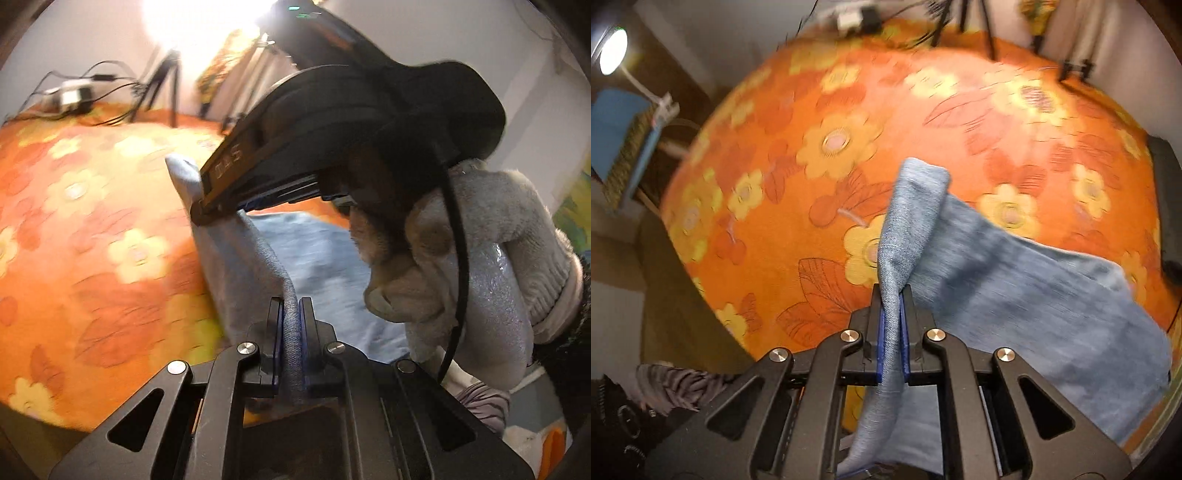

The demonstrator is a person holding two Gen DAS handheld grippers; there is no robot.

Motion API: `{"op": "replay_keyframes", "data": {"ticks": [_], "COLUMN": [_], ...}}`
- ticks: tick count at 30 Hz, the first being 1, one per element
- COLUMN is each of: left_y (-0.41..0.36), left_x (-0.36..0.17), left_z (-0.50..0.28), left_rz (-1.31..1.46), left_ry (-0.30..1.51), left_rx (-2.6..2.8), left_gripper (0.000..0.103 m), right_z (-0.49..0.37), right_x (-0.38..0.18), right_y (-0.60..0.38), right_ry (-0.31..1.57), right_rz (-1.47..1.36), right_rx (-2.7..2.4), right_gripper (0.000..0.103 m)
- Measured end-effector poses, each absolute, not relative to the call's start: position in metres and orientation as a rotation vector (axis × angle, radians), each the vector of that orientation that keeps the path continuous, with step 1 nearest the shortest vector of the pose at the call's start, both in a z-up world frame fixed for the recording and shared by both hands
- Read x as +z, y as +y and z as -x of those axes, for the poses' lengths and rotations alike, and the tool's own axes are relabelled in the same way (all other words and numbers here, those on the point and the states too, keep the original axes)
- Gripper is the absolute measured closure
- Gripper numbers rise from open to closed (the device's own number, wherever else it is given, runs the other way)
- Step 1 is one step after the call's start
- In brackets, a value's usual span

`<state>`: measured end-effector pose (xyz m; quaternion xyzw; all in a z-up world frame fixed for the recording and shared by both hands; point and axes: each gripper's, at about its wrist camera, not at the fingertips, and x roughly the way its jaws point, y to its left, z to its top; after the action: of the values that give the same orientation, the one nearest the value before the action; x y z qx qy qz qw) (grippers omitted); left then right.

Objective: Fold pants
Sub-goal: 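Lift the jeans edge with both tools and fold it over the bundle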

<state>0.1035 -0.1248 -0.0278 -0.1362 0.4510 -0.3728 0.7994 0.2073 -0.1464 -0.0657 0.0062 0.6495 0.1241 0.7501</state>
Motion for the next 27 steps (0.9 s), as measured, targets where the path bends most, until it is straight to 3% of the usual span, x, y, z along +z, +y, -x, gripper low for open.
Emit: {"op": "replay_keyframes", "data": {"ticks": [13,27], "left_y": [-0.269,-0.431], "left_x": [0.008,-0.034], "left_z": [-0.077,-0.080], "left_rz": [0.182,0.101], "left_ry": [0.931,1.026], "left_rx": [-1.033,-1.208], "left_gripper": [0.096,0.096], "right_z": [-0.151,-0.089], "right_x": [0.005,-0.021], "right_y": [-0.327,-0.508], "right_ry": [1.231,1.179], "right_rz": [-0.246,-0.448], "right_rx": [0.130,-0.044], "right_gripper": [0.097,0.097]}}
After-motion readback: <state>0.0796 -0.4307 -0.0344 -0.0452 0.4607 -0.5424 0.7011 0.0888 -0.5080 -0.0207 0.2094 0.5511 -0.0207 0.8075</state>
